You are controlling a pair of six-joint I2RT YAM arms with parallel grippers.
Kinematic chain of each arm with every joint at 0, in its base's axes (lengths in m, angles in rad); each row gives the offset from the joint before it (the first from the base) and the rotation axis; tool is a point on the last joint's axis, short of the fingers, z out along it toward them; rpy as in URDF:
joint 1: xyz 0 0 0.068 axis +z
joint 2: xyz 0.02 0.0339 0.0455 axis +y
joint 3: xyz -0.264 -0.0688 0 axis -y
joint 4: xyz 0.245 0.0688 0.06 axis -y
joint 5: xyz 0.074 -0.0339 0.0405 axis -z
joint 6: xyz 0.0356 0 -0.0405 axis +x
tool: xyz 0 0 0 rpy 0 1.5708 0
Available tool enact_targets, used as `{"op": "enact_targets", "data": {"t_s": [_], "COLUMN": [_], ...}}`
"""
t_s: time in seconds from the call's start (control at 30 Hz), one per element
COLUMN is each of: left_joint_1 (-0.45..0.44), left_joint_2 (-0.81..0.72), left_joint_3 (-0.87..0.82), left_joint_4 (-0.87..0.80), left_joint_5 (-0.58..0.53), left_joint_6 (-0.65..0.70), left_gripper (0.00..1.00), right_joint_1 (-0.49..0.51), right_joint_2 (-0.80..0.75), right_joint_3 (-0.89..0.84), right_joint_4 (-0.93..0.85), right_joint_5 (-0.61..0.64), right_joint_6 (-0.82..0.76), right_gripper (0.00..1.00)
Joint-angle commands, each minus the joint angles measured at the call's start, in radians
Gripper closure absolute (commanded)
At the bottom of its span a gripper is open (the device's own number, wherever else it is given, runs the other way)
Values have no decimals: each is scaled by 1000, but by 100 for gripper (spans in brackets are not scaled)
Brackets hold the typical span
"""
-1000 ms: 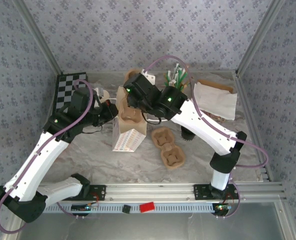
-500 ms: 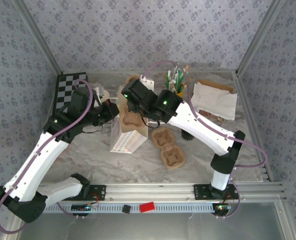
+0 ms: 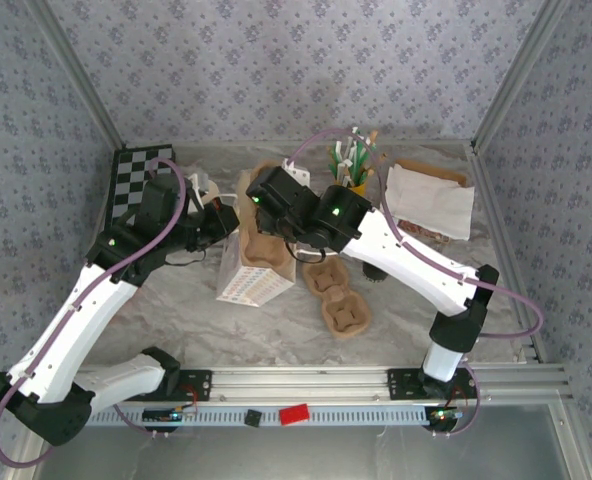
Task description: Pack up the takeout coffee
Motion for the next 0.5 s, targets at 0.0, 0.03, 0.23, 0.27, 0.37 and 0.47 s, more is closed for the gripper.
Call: {"op": "enact_targets", "data": {"t_s": [0.0,0.03,0.23,0.27,0.37,0.47], "left_joint_1": [3,3,3,3,3,3], "left_joint_2": [1,4,5,5,5,5], "left_joint_3": [10,14,11,10,8,10], "left_joint_4": [48,45,49,47,53,49], "left_joint_5": [25,28,29,27,30,26], "left_joint_6": [3,5,8,8,9,15], "left_gripper": [100,100,100,100,100,100], "right_joint_1": [-5,-7,-24,-26,-38,-45], "right_joint_2": [-18,-17,-8,-8,-10,-16], "right_joint_3": [-14,-19,-44,-50,-68,-85], "right_joint_4": [-40,-49,-43,-39,-30,-2], "right_joint_5": [-36,-54,-103,-108,-134,-160], "right_joint_6": [29,45,61,67,86,92], "right_gripper": [76,76,77,77,76,76]}}
